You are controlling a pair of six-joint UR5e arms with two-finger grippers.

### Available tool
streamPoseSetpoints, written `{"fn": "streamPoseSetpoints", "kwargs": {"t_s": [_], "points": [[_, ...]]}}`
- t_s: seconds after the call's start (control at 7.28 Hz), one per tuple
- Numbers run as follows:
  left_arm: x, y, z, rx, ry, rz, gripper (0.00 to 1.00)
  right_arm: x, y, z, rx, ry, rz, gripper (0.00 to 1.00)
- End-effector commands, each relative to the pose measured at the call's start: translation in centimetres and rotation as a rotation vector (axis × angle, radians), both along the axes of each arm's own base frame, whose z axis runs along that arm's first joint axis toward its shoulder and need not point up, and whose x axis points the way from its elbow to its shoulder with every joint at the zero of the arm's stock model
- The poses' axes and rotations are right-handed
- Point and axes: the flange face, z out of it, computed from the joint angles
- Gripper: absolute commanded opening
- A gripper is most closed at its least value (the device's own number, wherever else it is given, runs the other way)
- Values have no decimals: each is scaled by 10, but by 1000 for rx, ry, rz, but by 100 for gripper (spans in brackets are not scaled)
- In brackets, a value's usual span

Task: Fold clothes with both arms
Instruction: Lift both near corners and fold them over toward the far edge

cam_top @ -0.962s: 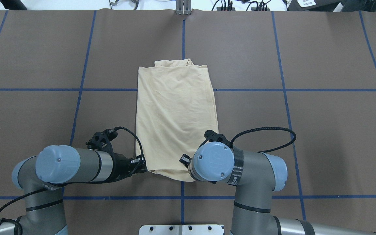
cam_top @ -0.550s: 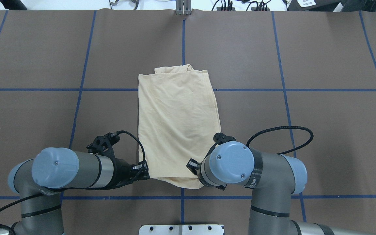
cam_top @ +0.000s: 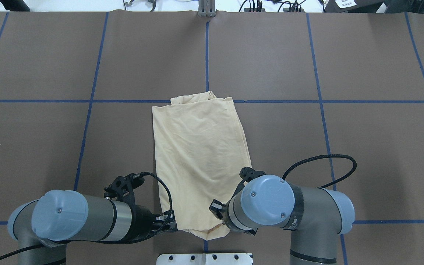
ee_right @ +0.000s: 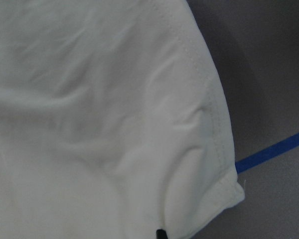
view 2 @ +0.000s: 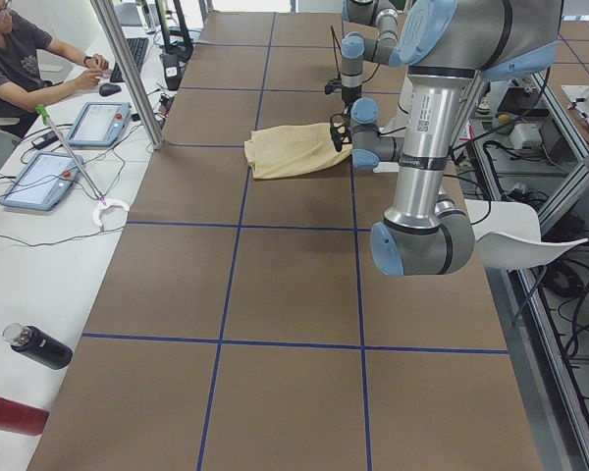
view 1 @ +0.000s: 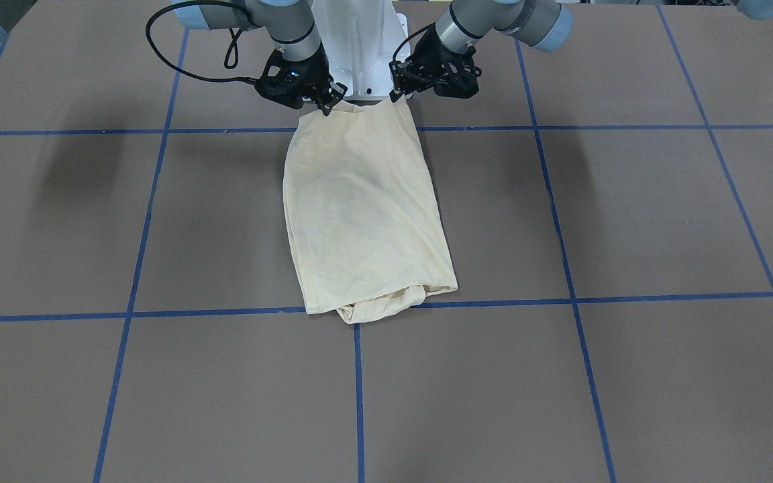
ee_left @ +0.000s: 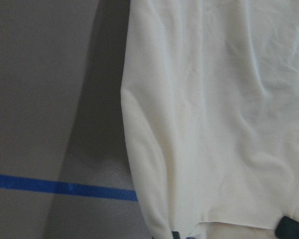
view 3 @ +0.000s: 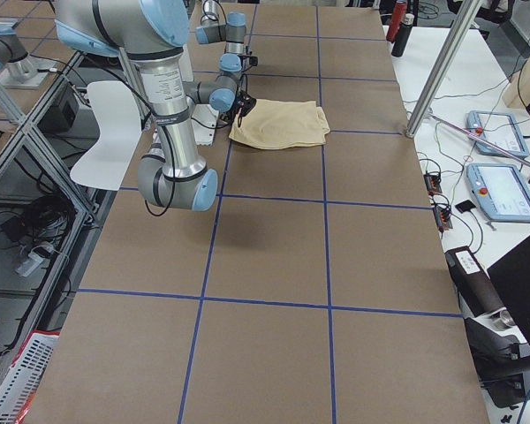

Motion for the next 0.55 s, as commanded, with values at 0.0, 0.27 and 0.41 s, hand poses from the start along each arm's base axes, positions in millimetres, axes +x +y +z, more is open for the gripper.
{"fn": "streamPoseSetpoints", "kwargs": {"t_s": [0.0, 0.27, 0.41], "points": [[-21, -20, -15, -3, -12, -31, 0, 27, -58, -2, 22, -14, 68, 0], [-44, -63, -16, -10, -11, -96, 0, 89, -148, -28, 81, -69, 135, 0], [-66, -96, -22, -21, 2, -122, 0, 109, -175, -39, 109, -80, 175, 0]]}}
